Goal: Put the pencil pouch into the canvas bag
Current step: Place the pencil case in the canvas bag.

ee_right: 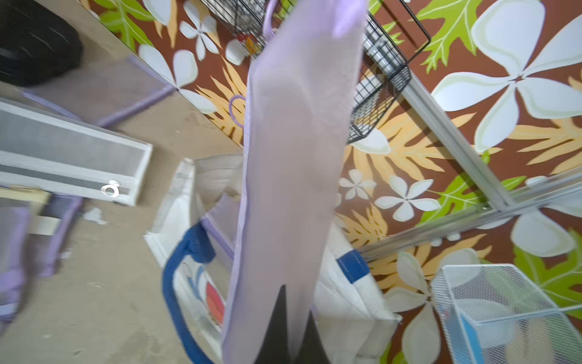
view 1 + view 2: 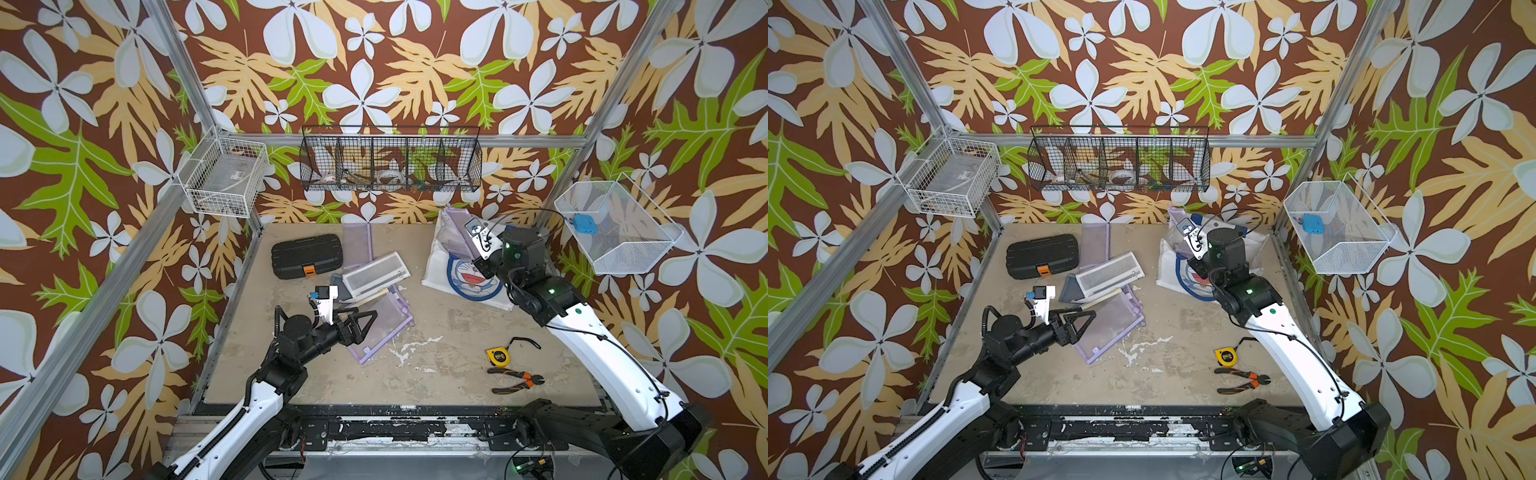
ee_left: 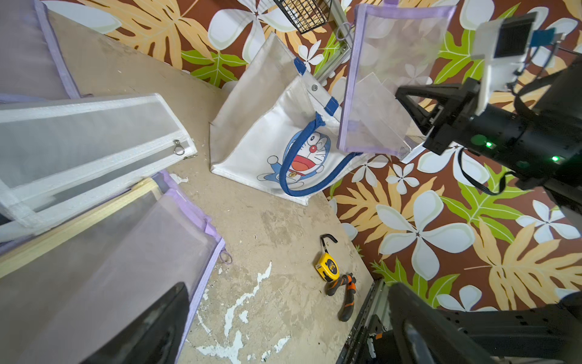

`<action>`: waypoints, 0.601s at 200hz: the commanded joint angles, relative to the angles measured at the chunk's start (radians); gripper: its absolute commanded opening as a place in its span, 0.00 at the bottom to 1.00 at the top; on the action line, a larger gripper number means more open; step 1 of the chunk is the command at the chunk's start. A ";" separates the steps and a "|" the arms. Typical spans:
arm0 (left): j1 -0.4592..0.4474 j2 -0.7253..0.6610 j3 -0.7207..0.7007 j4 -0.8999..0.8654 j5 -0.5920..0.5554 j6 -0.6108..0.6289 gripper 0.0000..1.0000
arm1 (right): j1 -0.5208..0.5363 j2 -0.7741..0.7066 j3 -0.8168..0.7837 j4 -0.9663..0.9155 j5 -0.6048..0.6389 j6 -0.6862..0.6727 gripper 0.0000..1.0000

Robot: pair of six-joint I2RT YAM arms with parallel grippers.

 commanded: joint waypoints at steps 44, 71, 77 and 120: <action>0.001 -0.007 -0.030 0.107 0.078 -0.056 1.00 | -0.039 0.135 0.159 0.027 0.080 -0.200 0.00; 0.001 -0.008 -0.031 0.109 0.082 -0.060 1.00 | -0.055 0.176 0.155 0.059 0.128 -0.269 0.00; 0.001 -0.010 -0.031 0.110 0.082 -0.060 1.00 | -0.069 0.183 0.148 0.063 0.128 -0.273 0.00; 0.001 0.005 -0.031 0.125 0.076 -0.068 1.00 | -0.147 0.207 0.037 0.140 0.098 -0.240 0.00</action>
